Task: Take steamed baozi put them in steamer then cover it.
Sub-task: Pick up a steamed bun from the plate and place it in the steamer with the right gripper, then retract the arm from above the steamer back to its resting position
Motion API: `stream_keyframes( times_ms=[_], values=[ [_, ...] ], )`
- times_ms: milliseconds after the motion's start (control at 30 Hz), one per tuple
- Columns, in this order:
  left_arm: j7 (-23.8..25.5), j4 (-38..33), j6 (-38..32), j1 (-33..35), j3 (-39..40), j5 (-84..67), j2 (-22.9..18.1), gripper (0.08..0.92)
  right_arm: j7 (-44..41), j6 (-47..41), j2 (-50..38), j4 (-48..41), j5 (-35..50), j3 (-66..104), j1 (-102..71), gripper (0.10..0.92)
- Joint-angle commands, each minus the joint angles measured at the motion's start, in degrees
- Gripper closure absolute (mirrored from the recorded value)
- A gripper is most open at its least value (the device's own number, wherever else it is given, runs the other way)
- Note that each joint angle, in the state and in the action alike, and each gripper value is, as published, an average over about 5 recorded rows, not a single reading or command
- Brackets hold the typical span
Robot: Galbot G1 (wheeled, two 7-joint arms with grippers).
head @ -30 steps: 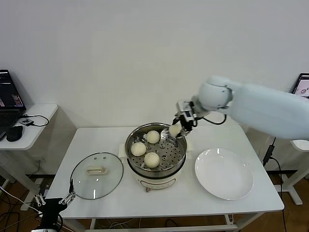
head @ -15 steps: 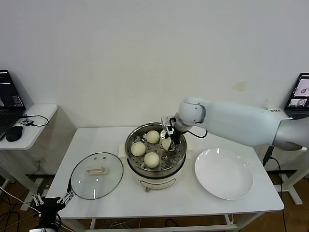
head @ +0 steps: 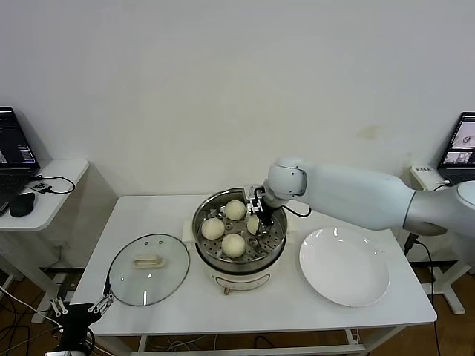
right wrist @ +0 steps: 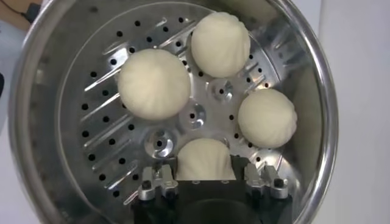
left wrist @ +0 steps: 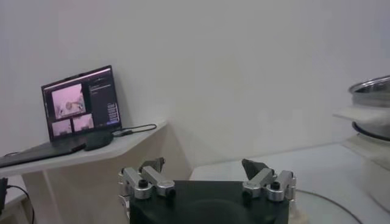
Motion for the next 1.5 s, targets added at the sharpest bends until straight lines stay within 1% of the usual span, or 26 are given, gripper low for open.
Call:
stream_keyframes(
  times_ms=[33, 100, 167, 267, 367, 467, 567, 667, 733, 800, 867, 933, 1000, 1167, 1300, 1400, 1500],
  values=[
    [0.0, 0.0, 0.0, -0.1, 0.0, 0.0, 0.0, 0.177, 0.7, -0.8, -4.1, 4.5, 1.5, 3.0, 1.6, 0.277],
    [0.0, 0.0, 0.0, -0.2, 0.0, 0.0, 0.1, 0.177, 0.8, -0.9, -6.8, 7.1, 2.3, 4.0, 2.6, 0.232],
    [0.0, 0.0, 0.1, -0.3, 0.0, 0.0, 0.2, 0.177, 1.1, -0.9, -9.5, 9.8, 3.1, 5.3, 3.2, 0.21],
    [0.0, 0.1, 0.1, -0.6, 0.2, 0.0, 0.4, 0.177, 3.7, -0.6, -14.7, 14.9, 4.9, 8.0, 2.8, 0.204],
    [0.0, 0.5, 0.3, -1.1, 0.5, 0.0, 0.7, 0.177, 10.6, 0.0, -21.4, 20.6, 7.8, 10.8, 0.4, 0.203],
    [-0.3, 1.1, 0.7, -1.9, 0.8, 0.0, 1.0, 0.177, 19.4, 1.0, -29.1, 26.2, 11.1, 15.1, -5.0, 0.202],
    [-0.6, 1.9, 1.1, -2.7, 1.1, 0.2, 1.3, 0.177, 30.0, 5.0, -36.9, 31.5, 14.3, 24.9, -17.9, 0.203],
    [-1.0, 2.8, 1.3, -3.6, 1.5, 0.7, 1.4, 0.177, 37.5, 12.0, -41.7, 34.8, 14.7, 42.6, -39.0, 0.203],
    [-1.4, 3.4, 1.3, -4.2, 1.8, 1.3, 1.5, 0.177, 40.8, 16.6, -42.5, 36.2, 13.4, 58.7, -56.9, 0.203],
    [-1.8, 4.1, 1.2, -4.8, 2.1, 1.9, 1.5, 0.177, 43.3, 20.6, -41.0, 36.8, 11.0, 72.0, -71.8, 0.203],
    [-2.2, 4.8, 1.1, -5.3, 2.4, 2.7, 1.5, 0.177, 45.0, 25.4, -37.5, 36.7, 7.3, 83.4, -84.5, 0.202],
    [-2.6, 5.6, 0.7, -5.8, 2.7, 3.8, 1.5, 0.177, 46.1, 30.5, -32.2, 35.9, 2.6, 91.1, -92.5, 0.203],
    [-3.3, 6.6, -0.3, -6.2, 3.0, 6.6, 1.5, 0.177, 46.6, 35.2, -25.1, 34.8, -1.7, 96.2, -98.6, 0.203],
    [-6.0, 10.9, -4.3, -8.0, 3.4, 18.8, 1.6, 0.177, 45.3, 43.4, -9.2, 32.9, -8.7, 106.2, -108.2, 0.202],
    [-8.0, 15.8, -4.6, -10.4, 3.4, 32.9, 2.4, 0.177, 45.1, 46.9, 2.9, 33.2, -11.1, 114.1, -114.3, 0.203],
    [-9.8, 20.4, -4.9, -12.6, 3.0, 47.6, 3.6, 0.177, 46.0, 49.6, 8.8, 32.9, -11.4, 118.2, -117.8, 0.203],
    [-10.0, 24.0, -5.8, -14.5, 2.3, 61.6, 5.5, 0.177, 46.5, 51.1, 12.0, 33.0, -11.1, 121.2, -120.2, 0.203]
  ],
)
